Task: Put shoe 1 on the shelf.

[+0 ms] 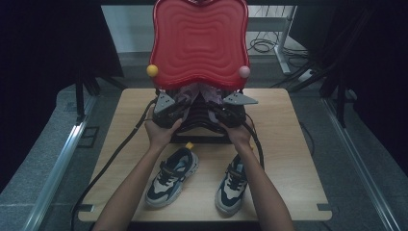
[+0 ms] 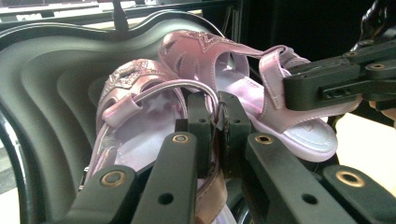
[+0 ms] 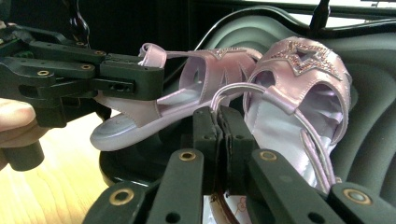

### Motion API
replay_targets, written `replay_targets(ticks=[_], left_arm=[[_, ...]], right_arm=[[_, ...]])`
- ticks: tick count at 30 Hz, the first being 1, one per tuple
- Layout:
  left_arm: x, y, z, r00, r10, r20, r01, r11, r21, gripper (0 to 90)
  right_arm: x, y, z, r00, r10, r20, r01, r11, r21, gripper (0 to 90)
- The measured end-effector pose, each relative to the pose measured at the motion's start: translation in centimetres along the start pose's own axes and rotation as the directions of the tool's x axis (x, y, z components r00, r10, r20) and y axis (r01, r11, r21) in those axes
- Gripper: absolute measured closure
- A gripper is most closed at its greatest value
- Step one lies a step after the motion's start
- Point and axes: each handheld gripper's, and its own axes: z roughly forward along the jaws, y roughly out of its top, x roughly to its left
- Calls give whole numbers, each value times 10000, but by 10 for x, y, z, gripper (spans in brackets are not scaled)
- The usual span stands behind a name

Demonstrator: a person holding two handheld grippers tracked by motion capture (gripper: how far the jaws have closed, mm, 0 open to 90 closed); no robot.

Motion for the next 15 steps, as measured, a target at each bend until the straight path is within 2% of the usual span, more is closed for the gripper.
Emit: replay_targets(ticks=[6,8,10,15], left_arm=[[-6,-8,3,9993,358,-42,-357,9991,222,855],[-8,-13,4,9993,364,-22,-363,9985,410,853],[-10,-20,6,9984,559,-59,-554,9962,670,848],[-7,-28,4,9996,282,-53,-277,9967,763,834]], right_arm=[[1,-4,1,9993,-340,185,334,9990,302,869],[0,-8,2,9988,-400,279,387,9982,449,868],[-2,-12,2,9986,-369,386,342,9970,689,866],[-2,-19,1,9969,-553,552,495,9937,1010,866]])
